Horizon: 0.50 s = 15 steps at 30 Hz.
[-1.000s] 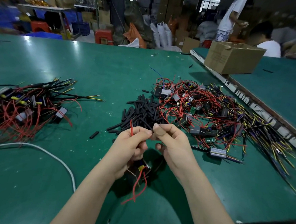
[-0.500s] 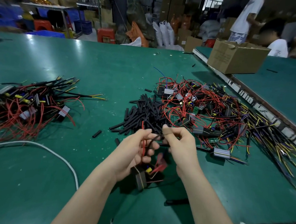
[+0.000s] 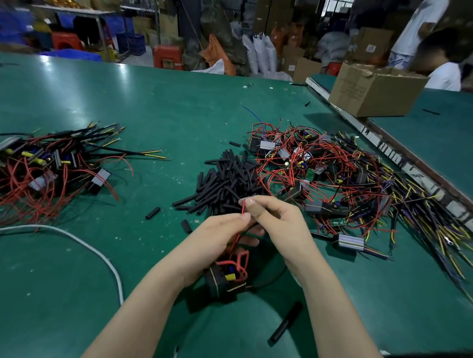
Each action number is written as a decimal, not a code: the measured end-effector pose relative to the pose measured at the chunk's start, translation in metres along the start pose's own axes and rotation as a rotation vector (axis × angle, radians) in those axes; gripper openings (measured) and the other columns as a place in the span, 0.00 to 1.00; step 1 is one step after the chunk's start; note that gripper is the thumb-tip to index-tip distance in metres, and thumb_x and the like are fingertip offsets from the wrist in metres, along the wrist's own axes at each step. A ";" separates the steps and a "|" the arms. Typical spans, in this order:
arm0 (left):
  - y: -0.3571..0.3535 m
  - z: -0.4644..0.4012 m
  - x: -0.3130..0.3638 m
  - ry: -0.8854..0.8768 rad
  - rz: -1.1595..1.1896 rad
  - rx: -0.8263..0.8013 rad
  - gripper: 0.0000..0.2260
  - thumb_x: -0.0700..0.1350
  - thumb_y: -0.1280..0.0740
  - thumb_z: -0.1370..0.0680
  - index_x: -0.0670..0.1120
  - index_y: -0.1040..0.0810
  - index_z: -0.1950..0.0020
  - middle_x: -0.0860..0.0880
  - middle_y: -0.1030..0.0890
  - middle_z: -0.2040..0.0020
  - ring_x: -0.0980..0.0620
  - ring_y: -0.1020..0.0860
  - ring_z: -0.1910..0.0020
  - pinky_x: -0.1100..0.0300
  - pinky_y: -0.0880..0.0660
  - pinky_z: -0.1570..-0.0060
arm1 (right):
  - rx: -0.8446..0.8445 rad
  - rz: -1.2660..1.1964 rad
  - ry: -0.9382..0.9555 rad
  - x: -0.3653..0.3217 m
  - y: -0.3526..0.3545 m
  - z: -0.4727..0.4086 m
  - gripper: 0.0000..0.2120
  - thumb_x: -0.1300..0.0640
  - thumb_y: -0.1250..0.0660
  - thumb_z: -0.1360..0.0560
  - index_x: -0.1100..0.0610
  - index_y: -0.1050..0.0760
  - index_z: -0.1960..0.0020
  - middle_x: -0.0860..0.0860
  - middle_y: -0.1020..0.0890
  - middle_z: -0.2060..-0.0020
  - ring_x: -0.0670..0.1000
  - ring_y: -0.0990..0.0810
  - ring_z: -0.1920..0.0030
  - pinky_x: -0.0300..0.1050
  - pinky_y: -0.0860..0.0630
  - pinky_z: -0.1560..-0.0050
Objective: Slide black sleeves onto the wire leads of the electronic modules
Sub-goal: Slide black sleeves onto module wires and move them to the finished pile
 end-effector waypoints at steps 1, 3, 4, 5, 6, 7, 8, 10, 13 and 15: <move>-0.001 0.000 0.001 0.003 0.002 -0.001 0.13 0.48 0.43 0.19 0.48 0.19 0.47 0.49 0.15 0.52 0.55 0.18 0.57 0.68 0.25 0.62 | -0.010 -0.043 -0.022 0.002 -0.001 0.000 0.06 0.57 0.31 0.25 0.50 0.17 0.58 0.45 0.17 0.64 0.42 0.22 0.63 0.33 0.27 0.62; 0.001 0.000 0.002 0.001 0.028 0.025 0.13 0.47 0.43 0.18 0.49 0.18 0.49 0.49 0.15 0.54 0.55 0.18 0.58 0.68 0.25 0.64 | 0.002 -0.095 -0.037 0.003 0.000 -0.001 0.06 0.59 0.32 0.24 0.53 0.18 0.58 0.49 0.17 0.67 0.45 0.21 0.65 0.35 0.25 0.61; 0.003 -0.001 0.003 -0.008 0.030 0.047 0.14 0.47 0.43 0.18 0.50 0.17 0.51 0.49 0.15 0.55 0.56 0.18 0.60 0.69 0.26 0.65 | 0.011 -0.117 -0.043 0.004 0.001 -0.001 0.07 0.59 0.33 0.24 0.54 0.19 0.59 0.50 0.17 0.68 0.46 0.21 0.66 0.36 0.25 0.61; 0.006 -0.001 0.005 -0.023 0.026 0.069 0.14 0.46 0.42 0.19 0.51 0.16 0.54 0.51 0.15 0.57 0.58 0.19 0.61 0.70 0.27 0.66 | 0.023 -0.136 -0.048 0.004 0.002 -0.001 0.07 0.60 0.34 0.23 0.55 0.20 0.59 0.51 0.18 0.69 0.46 0.21 0.67 0.37 0.26 0.61; 0.007 -0.001 0.006 -0.040 0.022 0.082 0.15 0.45 0.42 0.19 0.51 0.15 0.56 0.52 0.15 0.60 0.59 0.20 0.63 0.70 0.27 0.67 | 0.037 -0.144 -0.042 0.004 0.003 -0.001 0.08 0.60 0.34 0.23 0.56 0.21 0.60 0.50 0.18 0.69 0.45 0.22 0.68 0.37 0.26 0.62; 0.007 -0.002 0.006 -0.051 0.019 0.086 0.16 0.45 0.41 0.19 0.51 0.15 0.57 0.53 0.16 0.62 0.60 0.21 0.65 0.71 0.28 0.67 | 0.047 -0.134 -0.023 0.003 0.004 0.000 0.07 0.60 0.34 0.23 0.56 0.21 0.60 0.49 0.19 0.70 0.44 0.22 0.68 0.35 0.27 0.62; 0.007 -0.002 0.005 -0.049 0.011 0.088 0.16 0.45 0.41 0.19 0.50 0.15 0.59 0.53 0.17 0.64 0.60 0.23 0.67 0.70 0.28 0.67 | 0.047 -0.111 0.008 0.001 0.003 0.000 0.06 0.59 0.34 0.23 0.56 0.21 0.59 0.47 0.19 0.71 0.43 0.22 0.68 0.33 0.27 0.62; 0.007 -0.003 0.000 -0.023 -0.014 0.078 0.15 0.48 0.40 0.19 0.48 0.17 0.59 0.54 0.22 0.69 0.58 0.27 0.70 0.69 0.30 0.69 | 0.023 -0.076 0.056 -0.004 0.000 0.002 0.05 0.55 0.32 0.25 0.55 0.20 0.57 0.46 0.19 0.70 0.42 0.22 0.67 0.32 0.27 0.61; -0.002 -0.004 -0.005 0.014 0.046 -0.018 0.14 0.49 0.43 0.18 0.46 0.19 0.53 0.53 0.31 0.72 0.56 0.36 0.73 0.65 0.40 0.73 | -0.025 -0.083 0.035 -0.001 -0.004 0.000 0.09 0.47 0.32 0.29 0.49 0.17 0.54 0.45 0.16 0.62 0.43 0.19 0.61 0.35 0.24 0.57; -0.005 -0.004 -0.009 0.064 0.087 -0.037 0.16 0.50 0.44 0.18 0.47 0.18 0.52 0.53 0.33 0.73 0.56 0.37 0.74 0.62 0.42 0.71 | -0.066 -0.103 -0.001 0.002 -0.007 0.000 0.09 0.45 0.34 0.28 0.45 0.16 0.53 0.45 0.16 0.59 0.44 0.19 0.59 0.41 0.23 0.54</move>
Point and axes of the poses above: each hand's wrist, its own z-axis away from the middle knuckle, its own y-axis out of the back of the hand, x = y × z, the point moved 10 cm from there along -z, towards the middle knuckle
